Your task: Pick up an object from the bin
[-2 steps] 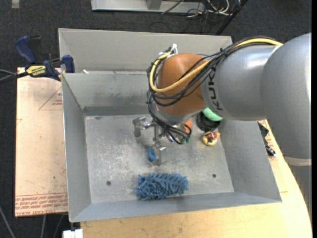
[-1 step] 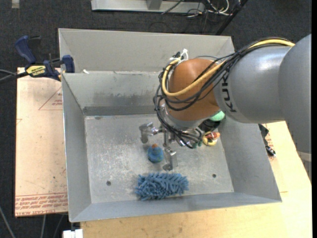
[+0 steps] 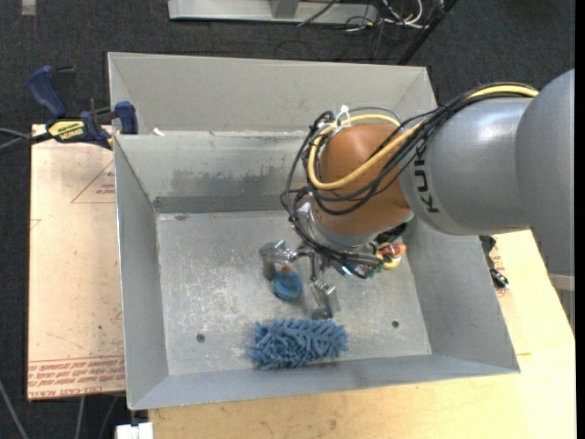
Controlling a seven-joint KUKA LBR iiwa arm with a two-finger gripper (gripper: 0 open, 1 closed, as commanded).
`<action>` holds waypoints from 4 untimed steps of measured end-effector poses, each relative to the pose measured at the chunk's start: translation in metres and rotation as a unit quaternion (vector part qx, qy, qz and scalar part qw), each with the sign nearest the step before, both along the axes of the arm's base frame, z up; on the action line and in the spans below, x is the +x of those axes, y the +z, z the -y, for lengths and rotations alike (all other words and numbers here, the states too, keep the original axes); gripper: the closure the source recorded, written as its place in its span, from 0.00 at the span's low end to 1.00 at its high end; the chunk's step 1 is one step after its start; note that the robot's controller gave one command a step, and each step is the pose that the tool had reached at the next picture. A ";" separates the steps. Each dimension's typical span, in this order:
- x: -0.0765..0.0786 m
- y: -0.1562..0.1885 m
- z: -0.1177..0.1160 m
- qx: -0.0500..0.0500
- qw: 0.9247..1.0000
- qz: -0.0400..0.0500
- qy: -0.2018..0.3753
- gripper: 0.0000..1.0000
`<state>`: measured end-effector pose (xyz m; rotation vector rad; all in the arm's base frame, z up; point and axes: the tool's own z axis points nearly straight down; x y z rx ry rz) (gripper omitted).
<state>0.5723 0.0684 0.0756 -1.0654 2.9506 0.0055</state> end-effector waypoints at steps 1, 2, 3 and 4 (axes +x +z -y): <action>0.007 -0.006 0.019 0.001 0.995 0.000 -0.099 1.00; 0.007 -0.006 0.019 0.001 0.995 0.000 -0.099 1.00; 0.006 -0.004 0.019 0.002 0.995 0.000 -0.099 1.00; 0.006 0.003 0.019 0.001 0.995 -0.001 -0.100 1.00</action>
Offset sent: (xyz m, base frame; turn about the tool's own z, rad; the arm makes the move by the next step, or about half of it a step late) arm 0.0000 0.0000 0.0000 0.0000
